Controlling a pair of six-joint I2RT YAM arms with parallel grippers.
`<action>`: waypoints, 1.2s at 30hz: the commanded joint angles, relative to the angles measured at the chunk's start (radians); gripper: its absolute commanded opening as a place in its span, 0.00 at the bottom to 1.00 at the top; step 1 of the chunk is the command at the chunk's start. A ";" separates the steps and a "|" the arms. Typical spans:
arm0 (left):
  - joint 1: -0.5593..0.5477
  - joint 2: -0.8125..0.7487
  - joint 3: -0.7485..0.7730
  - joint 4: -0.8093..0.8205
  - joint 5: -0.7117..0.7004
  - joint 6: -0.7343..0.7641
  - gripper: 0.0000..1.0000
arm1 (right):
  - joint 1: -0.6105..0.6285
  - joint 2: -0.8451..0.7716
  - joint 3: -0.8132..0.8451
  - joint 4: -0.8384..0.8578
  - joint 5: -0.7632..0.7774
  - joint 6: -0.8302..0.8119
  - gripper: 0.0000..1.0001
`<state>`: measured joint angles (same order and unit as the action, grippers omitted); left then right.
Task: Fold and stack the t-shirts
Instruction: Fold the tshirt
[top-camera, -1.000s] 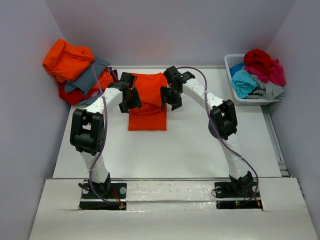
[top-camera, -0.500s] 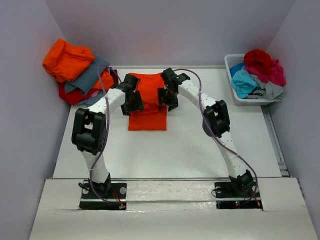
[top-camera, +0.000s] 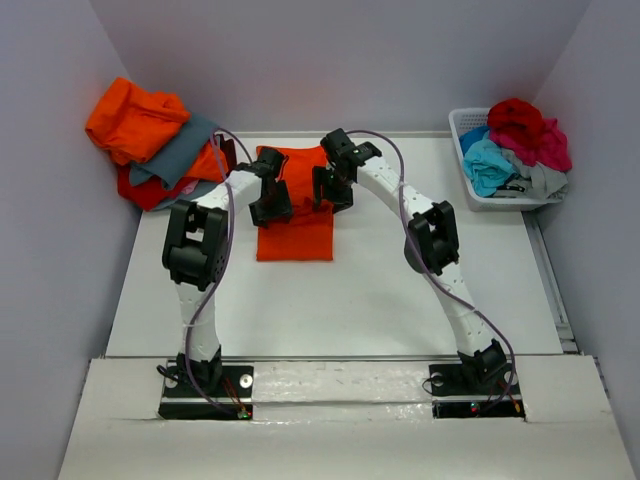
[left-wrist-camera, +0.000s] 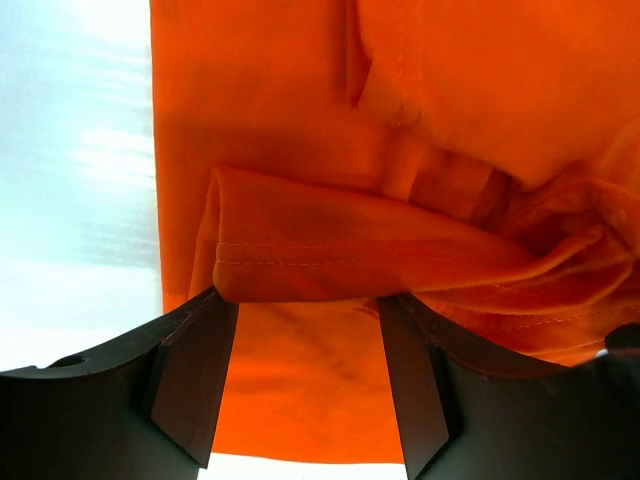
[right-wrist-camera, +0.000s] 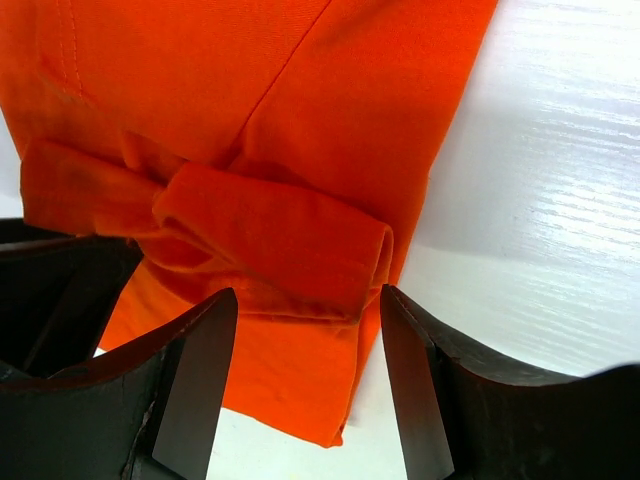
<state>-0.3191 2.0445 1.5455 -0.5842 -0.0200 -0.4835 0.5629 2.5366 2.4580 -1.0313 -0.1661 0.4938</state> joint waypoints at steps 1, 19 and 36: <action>-0.005 0.009 0.067 0.046 -0.027 0.014 0.69 | -0.006 -0.052 0.004 0.048 0.004 -0.003 0.65; -0.005 0.097 0.240 0.103 -0.221 -0.003 0.69 | -0.015 -0.124 -0.068 0.019 0.023 -0.015 0.65; 0.006 -0.012 0.239 -0.035 -0.221 0.010 0.69 | -0.015 -0.133 -0.054 -0.023 -0.019 -0.029 0.65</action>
<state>-0.3168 2.1361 1.8149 -0.5510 -0.2409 -0.4843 0.5552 2.4008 2.3486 -1.0409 -0.1570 0.4843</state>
